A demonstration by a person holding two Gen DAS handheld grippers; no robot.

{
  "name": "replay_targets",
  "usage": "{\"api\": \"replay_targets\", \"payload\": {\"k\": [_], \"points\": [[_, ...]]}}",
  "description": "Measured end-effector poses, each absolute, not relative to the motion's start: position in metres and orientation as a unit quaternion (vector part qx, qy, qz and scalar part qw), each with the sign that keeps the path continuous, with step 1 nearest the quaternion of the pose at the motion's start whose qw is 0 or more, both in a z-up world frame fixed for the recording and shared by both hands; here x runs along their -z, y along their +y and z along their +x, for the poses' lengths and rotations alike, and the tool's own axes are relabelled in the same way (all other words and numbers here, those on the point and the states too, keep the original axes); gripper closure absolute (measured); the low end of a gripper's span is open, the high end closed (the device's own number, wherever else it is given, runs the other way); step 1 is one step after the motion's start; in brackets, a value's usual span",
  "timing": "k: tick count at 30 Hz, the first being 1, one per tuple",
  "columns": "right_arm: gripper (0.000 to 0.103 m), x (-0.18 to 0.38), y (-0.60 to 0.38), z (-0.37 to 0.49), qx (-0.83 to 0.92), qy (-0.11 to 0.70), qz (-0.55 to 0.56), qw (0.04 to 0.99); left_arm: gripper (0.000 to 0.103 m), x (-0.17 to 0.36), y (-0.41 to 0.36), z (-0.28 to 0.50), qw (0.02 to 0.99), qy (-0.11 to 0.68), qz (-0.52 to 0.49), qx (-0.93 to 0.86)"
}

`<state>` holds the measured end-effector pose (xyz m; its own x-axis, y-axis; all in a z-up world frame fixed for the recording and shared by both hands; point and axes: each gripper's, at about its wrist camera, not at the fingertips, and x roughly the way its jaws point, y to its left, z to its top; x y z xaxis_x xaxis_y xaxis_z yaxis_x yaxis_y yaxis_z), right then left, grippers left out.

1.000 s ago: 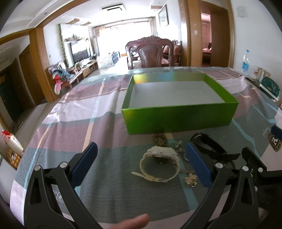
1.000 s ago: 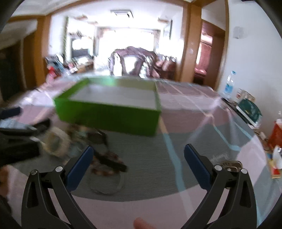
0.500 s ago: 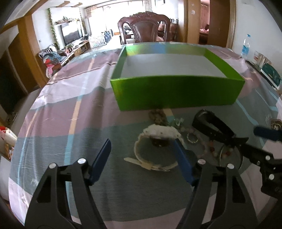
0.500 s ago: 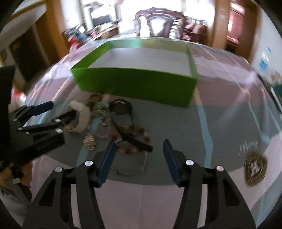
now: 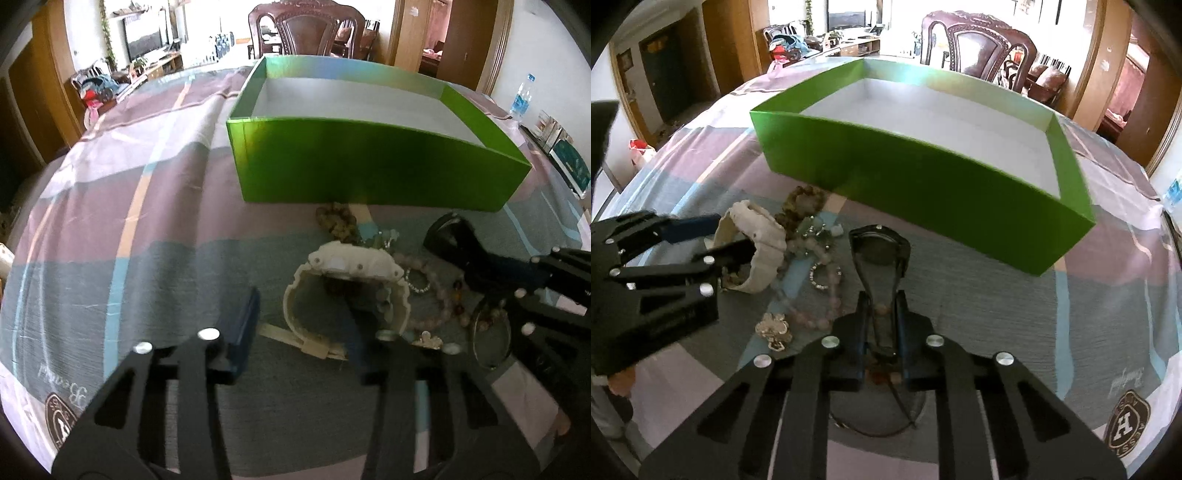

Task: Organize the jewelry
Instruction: 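Grasp the white watch with the left tool while the right tool grasps the black watch, then lift both watches into the green box and open both tools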

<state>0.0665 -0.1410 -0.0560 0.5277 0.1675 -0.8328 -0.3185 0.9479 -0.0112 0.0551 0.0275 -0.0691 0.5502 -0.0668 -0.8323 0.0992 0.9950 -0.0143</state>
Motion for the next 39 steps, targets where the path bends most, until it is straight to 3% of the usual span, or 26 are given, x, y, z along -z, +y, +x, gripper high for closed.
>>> {"api": "replay_targets", "payload": {"k": [3, 9, 11, 13, 15, 17, 18, 21, 27, 39], "points": [[0.088, 0.050, -0.151, 0.067, -0.125, 0.458, -0.072, 0.877, 0.081, 0.067, 0.030, 0.055, 0.883, 0.468, 0.011, 0.044], [0.088, 0.050, -0.169, 0.075, -0.102, 0.463, -0.057, 0.879, 0.083, 0.065, 0.022, 0.051, 0.884, 0.463, 0.021, 0.067], [0.088, 0.053, -0.167, 0.077, -0.102, 0.466, -0.058, 0.877, 0.073, 0.065, 0.021, 0.051, 0.884, 0.461, 0.028, 0.065], [0.078, 0.056, -0.159, 0.081, -0.103, 0.464, -0.059, 0.878, 0.053, 0.067, 0.021, 0.053, 0.885, 0.460, 0.032, 0.058], [0.078, 0.059, -0.156, 0.083, -0.102, 0.466, -0.064, 0.877, 0.053, 0.069, 0.022, 0.054, 0.885, 0.462, 0.034, 0.052], [0.078, 0.062, -0.153, 0.083, -0.102, 0.466, -0.067, 0.876, 0.060, 0.072, 0.023, 0.056, 0.882, 0.467, 0.034, 0.052], [0.078, 0.064, -0.153, 0.083, -0.103, 0.468, -0.069, 0.875, 0.069, 0.072, 0.023, 0.056, 0.882, 0.467, 0.029, 0.060], [0.092, 0.063, -0.150, 0.081, -0.110, 0.468, -0.065, 0.875, 0.092, 0.070, 0.018, 0.053, 0.886, 0.458, 0.044, 0.053], [0.093, 0.044, -0.150, 0.073, -0.121, 0.442, -0.051, 0.888, 0.095, 0.055, 0.029, 0.048, 0.897, 0.437, 0.020, 0.057], [0.093, -0.024, -0.158, 0.075, -0.116, 0.387, -0.056, 0.913, 0.094, -0.029, 0.034, 0.052, 0.917, 0.390, 0.017, 0.082]]}}
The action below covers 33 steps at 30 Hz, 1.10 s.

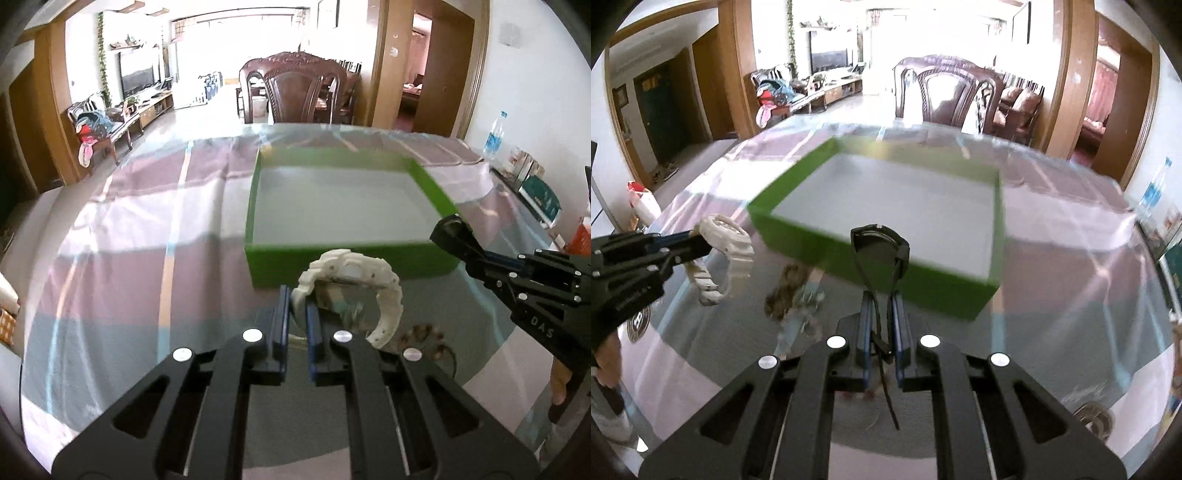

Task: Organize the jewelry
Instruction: 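Lift both watches into the green box and open both tools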

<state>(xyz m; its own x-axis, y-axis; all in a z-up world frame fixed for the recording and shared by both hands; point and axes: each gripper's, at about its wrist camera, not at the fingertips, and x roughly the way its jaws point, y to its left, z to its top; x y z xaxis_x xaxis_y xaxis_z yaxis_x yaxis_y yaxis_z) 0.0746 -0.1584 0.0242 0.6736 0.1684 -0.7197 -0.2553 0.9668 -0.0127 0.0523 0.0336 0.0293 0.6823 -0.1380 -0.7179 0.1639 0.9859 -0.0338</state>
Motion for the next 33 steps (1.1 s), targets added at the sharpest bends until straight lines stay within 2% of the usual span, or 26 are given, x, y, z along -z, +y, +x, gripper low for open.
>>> {"api": "replay_targets", "payload": {"k": [4, 14, 16, 17, 18, 19, 22, 26, 31, 33], "points": [[0.093, -0.035, -0.166, 0.105, -0.098, 0.383, -0.051, 0.917, 0.094, -0.039, 0.029, 0.091, 0.919, 0.388, 0.030, 0.063], [0.093, 0.001, -0.168, 0.157, -0.080, 0.431, -0.013, 0.899, 0.094, -0.015, 0.029, 0.163, 0.906, 0.421, -0.016, 0.041], [0.092, 0.002, -0.166, 0.159, -0.081, 0.431, -0.014, 0.899, 0.090, -0.011, 0.031, 0.173, 0.904, 0.426, -0.030, 0.038], [0.088, 0.001, -0.165, 0.159, -0.081, 0.429, -0.016, 0.900, 0.089, -0.009, 0.031, 0.176, 0.903, 0.427, -0.033, 0.037], [0.076, 0.001, -0.164, 0.158, -0.079, 0.426, -0.017, 0.901, 0.085, -0.006, 0.032, 0.178, 0.901, 0.430, -0.038, 0.035], [0.069, 0.000, -0.164, 0.155, -0.076, 0.422, -0.018, 0.903, 0.080, -0.004, 0.033, 0.180, 0.900, 0.432, -0.040, 0.035], [0.064, -0.009, -0.166, 0.136, -0.079, 0.407, -0.034, 0.909, 0.070, -0.004, 0.034, 0.168, 0.904, 0.425, -0.022, 0.034], [0.062, -0.017, -0.166, 0.098, -0.104, 0.400, -0.046, 0.910, 0.057, -0.014, 0.034, 0.131, 0.913, 0.406, 0.018, 0.032], [0.062, 0.002, -0.163, 0.067, -0.131, 0.418, -0.048, 0.898, 0.055, 0.006, 0.025, 0.092, 0.903, 0.422, 0.059, 0.048], [0.066, 0.013, -0.163, 0.062, -0.139, 0.421, -0.048, 0.895, 0.055, 0.023, 0.018, 0.088, 0.895, 0.438, 0.069, 0.060]]}}
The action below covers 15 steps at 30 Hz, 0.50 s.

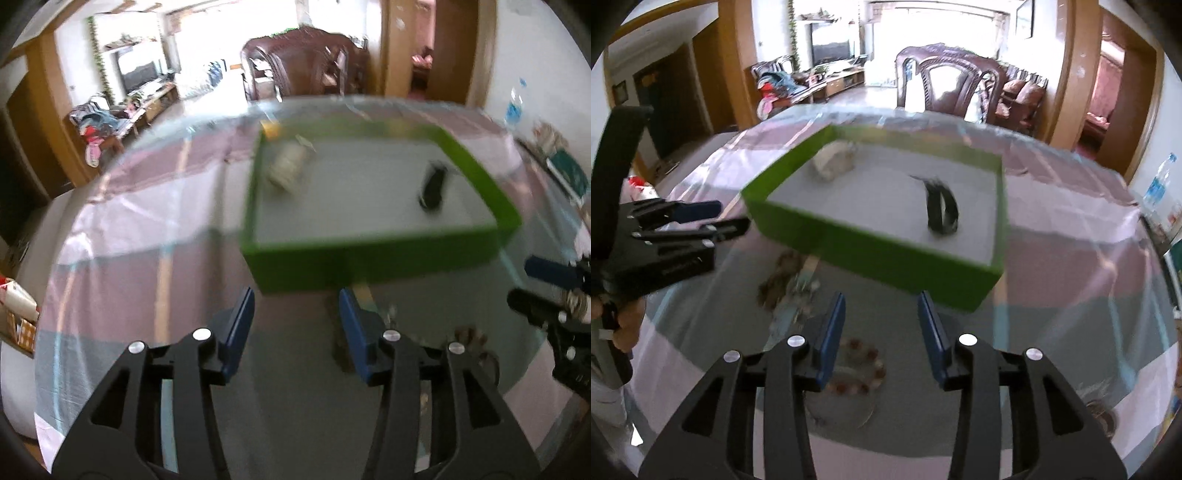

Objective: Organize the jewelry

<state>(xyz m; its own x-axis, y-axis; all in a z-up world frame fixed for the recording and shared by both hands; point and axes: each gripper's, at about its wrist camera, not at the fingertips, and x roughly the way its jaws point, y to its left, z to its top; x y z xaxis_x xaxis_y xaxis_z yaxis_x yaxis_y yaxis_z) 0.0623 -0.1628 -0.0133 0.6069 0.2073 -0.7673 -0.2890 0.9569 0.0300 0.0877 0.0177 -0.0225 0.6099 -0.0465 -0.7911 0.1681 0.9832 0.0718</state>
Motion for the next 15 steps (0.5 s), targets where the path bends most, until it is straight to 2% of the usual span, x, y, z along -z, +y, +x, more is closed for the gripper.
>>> {"api": "replay_targets", "payload": {"k": [5, 12, 15], "points": [[0.066, 0.033, -0.157, 0.059, -0.171, 0.444, -0.080, 0.876, 0.056, 0.054, 0.012, 0.089, 0.882, 0.458, 0.064, 0.090], [0.066, 0.057, -0.150, 0.050, -0.194, 0.474, -0.128, 0.849, 0.056, 0.061, 0.015, 0.090, 0.886, 0.450, 0.062, 0.095], [0.074, 0.063, -0.147, 0.048, -0.199, 0.483, -0.134, 0.842, 0.056, 0.062, 0.017, 0.091, 0.887, 0.449, 0.053, 0.093]]}}
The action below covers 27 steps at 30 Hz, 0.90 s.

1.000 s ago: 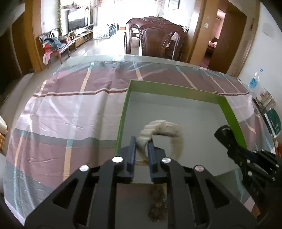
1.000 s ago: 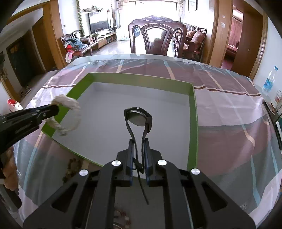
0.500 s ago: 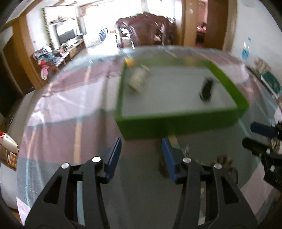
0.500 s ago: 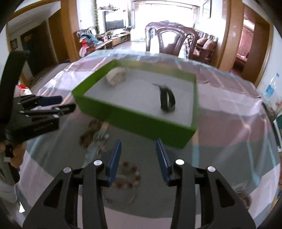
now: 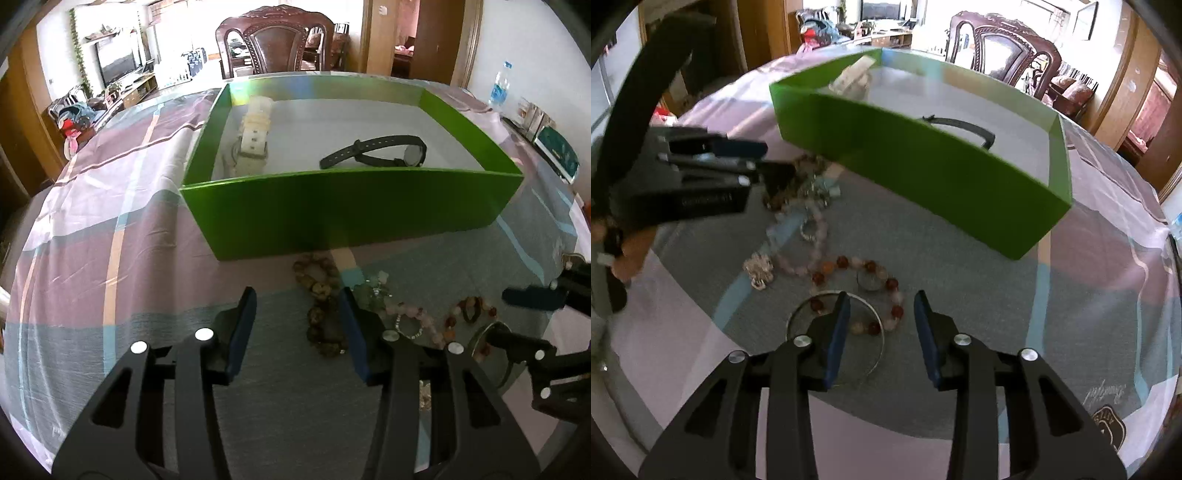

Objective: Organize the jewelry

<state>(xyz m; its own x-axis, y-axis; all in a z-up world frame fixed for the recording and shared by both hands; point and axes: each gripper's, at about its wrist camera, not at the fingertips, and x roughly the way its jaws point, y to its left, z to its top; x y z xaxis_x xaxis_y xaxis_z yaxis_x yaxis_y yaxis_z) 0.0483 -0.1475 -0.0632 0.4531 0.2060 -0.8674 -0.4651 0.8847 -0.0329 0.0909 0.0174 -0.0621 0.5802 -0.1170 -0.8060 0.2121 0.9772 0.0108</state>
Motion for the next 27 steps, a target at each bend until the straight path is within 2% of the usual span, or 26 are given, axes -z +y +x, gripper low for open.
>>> {"api": "replay_targets", "payload": {"k": [2, 6, 7, 9, 12, 16, 17, 20, 21, 24, 27], "points": [[0.077, 0.065, -0.147, 0.047, -0.202, 0.487, -0.135, 0.839, 0.056, 0.061, 0.022, 0.090, 0.890, 0.445, 0.049, 0.089], [0.098, 0.063, -0.143, 0.041, -0.191, 0.477, -0.137, 0.847, 0.056, 0.060, 0.023, 0.091, 0.891, 0.443, 0.046, 0.091], [0.100, 0.061, -0.144, 0.041, -0.187, 0.470, -0.130, 0.853, 0.056, 0.061, 0.022, 0.092, 0.890, 0.444, 0.046, 0.091], [0.100, 0.055, -0.149, 0.046, -0.172, 0.458, -0.114, 0.865, 0.055, 0.062, 0.020, 0.092, 0.889, 0.446, 0.047, 0.091], [0.100, 0.048, -0.168, 0.057, -0.135, 0.450, -0.074, 0.880, 0.047, 0.063, 0.019, 0.092, 0.889, 0.446, 0.046, 0.094], [0.099, 0.046, -0.190, 0.066, -0.087, 0.448, -0.036, 0.889, 0.047, 0.068, 0.014, 0.091, 0.885, 0.451, 0.057, 0.097], [0.099, 0.048, -0.194, 0.068, -0.080, 0.453, -0.031, 0.887, 0.049, 0.068, 0.012, 0.090, 0.885, 0.450, 0.062, 0.099], [0.099, 0.056, -0.197, 0.074, -0.074, 0.468, -0.025, 0.880, 0.064, 0.068, 0.005, 0.084, 0.879, 0.456, 0.077, 0.118], [0.099, 0.058, -0.198, 0.075, -0.073, 0.471, -0.026, 0.879, 0.074, 0.072, 0.001, 0.082, 0.869, 0.470, 0.081, 0.133], [0.099, 0.061, -0.195, 0.077, -0.071, 0.475, -0.026, 0.877, 0.077, 0.072, -0.010, 0.074, 0.861, 0.471, 0.105, 0.159], [0.095, 0.062, -0.197, 0.076, -0.074, 0.474, -0.022, 0.877, 0.075, 0.069, -0.016, 0.068, 0.859, 0.467, 0.108, 0.178]]}}
